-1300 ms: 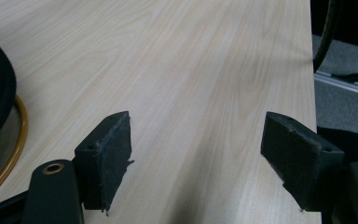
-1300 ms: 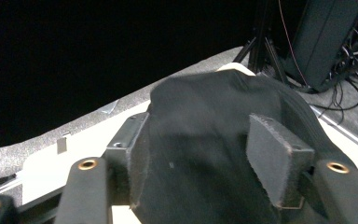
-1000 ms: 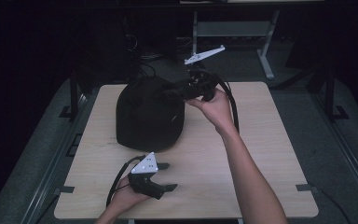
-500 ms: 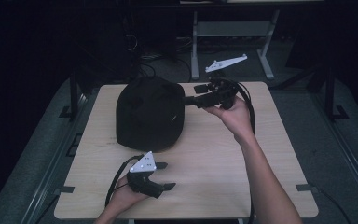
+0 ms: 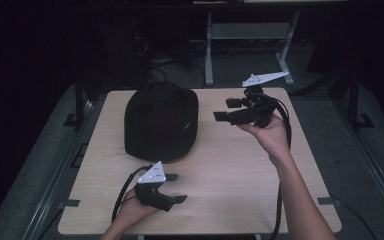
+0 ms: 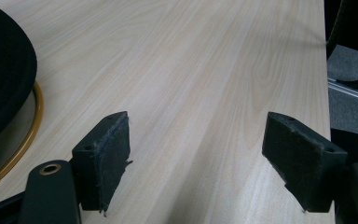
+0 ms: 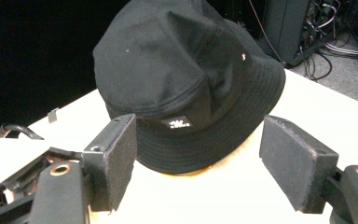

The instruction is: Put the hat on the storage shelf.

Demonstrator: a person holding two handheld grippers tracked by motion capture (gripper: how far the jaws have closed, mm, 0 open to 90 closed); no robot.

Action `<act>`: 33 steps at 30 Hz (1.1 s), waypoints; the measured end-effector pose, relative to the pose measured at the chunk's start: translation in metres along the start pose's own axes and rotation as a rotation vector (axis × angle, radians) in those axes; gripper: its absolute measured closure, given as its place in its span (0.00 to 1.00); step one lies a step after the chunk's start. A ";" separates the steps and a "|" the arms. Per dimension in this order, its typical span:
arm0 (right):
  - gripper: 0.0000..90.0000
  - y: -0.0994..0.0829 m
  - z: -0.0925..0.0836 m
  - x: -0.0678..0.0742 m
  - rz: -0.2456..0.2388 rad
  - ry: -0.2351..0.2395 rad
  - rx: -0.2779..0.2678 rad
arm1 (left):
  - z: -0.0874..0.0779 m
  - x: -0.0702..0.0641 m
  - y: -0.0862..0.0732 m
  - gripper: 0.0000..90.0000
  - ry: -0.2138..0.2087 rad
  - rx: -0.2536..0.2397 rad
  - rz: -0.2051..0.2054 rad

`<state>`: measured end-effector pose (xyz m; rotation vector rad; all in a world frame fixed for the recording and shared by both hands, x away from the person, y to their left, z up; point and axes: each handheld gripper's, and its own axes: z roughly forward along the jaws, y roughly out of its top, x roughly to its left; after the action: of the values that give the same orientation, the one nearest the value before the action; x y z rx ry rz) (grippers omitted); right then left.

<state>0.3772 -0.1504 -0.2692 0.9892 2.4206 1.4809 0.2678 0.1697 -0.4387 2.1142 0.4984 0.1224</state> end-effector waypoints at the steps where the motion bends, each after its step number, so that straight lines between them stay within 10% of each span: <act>1: 0.29 -0.003 -0.002 -0.001 0.007 -0.003 0.000 | 0.000 0.001 0.000 0.25 0.002 0.003 0.005; 33: 0.28 -0.115 -0.051 -0.019 0.114 -0.080 -0.005 | 0.002 0.000 -0.001 0.24 0.007 0.024 0.008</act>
<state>0.3163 -0.2343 -0.3436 1.1795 2.3395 1.4514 0.2679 0.1690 -0.4405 2.1404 0.4978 0.1291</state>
